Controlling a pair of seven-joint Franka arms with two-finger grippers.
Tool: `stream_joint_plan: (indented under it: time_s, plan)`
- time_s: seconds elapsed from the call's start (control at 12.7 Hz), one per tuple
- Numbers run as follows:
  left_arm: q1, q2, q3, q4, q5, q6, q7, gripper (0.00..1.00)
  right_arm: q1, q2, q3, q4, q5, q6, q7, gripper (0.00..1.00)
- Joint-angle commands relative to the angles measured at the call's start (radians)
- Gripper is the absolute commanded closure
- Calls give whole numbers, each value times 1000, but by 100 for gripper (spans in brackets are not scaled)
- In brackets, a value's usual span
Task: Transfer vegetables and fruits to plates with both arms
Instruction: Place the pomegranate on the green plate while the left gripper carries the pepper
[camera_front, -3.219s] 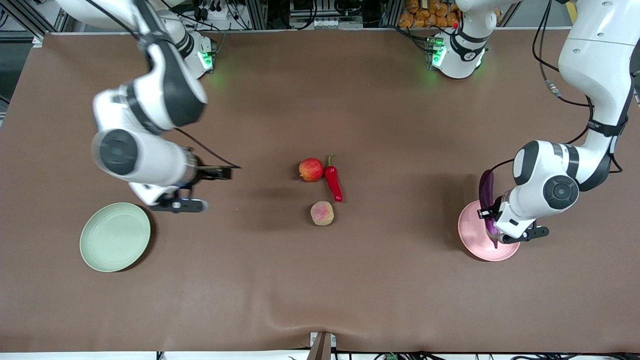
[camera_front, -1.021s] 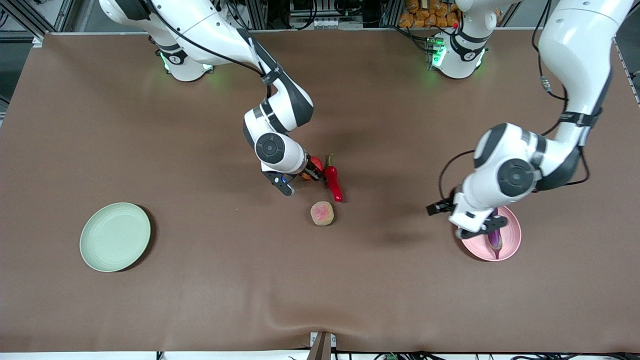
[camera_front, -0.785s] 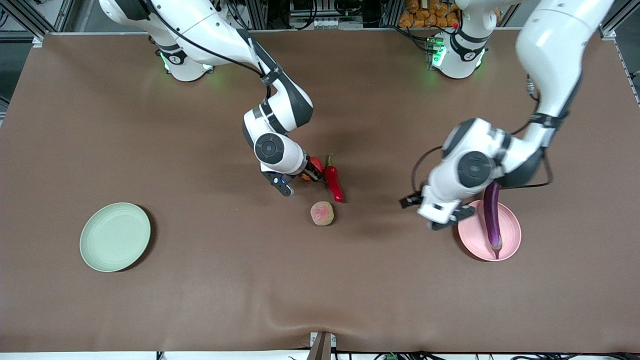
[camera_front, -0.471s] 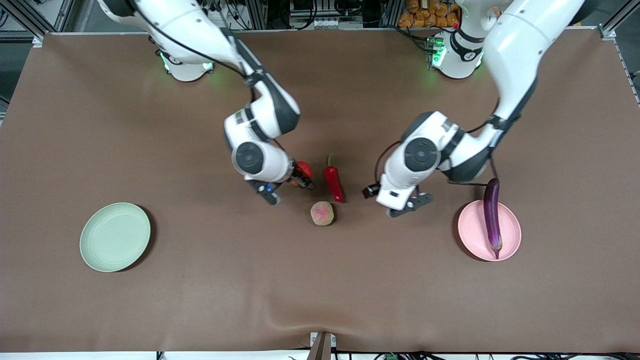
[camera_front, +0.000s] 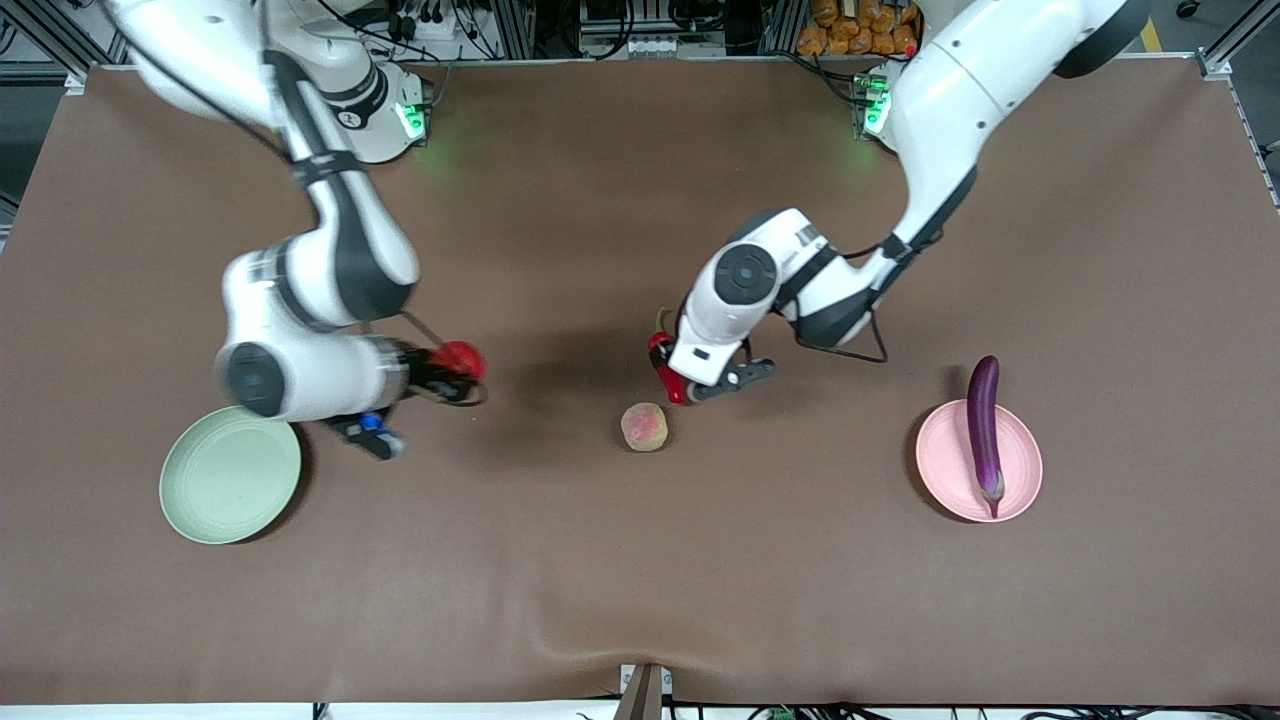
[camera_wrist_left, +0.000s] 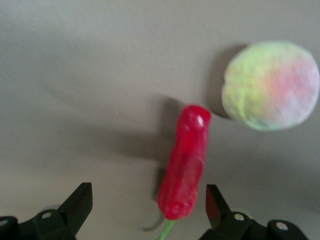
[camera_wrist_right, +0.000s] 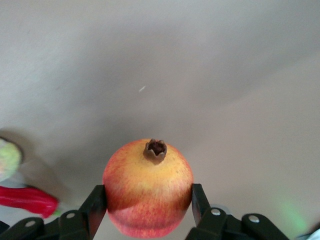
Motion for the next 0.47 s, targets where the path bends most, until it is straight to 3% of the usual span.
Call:
stream_joint_plan:
  time_s: [0.0,0.24,0.39]
  plan:
    - [-130,2,97,23,19,21,-42,0,-157,-23,22,-16,-30,-49,-289,100]
    - [-230,38,169,21,54,84,-43,1,-327,-16,22,-15,-109,-51,-619,100]
    - [-235,58,175,21,88,112,-42,20,-363,-8,24,-13,-253,-19,-710,100]
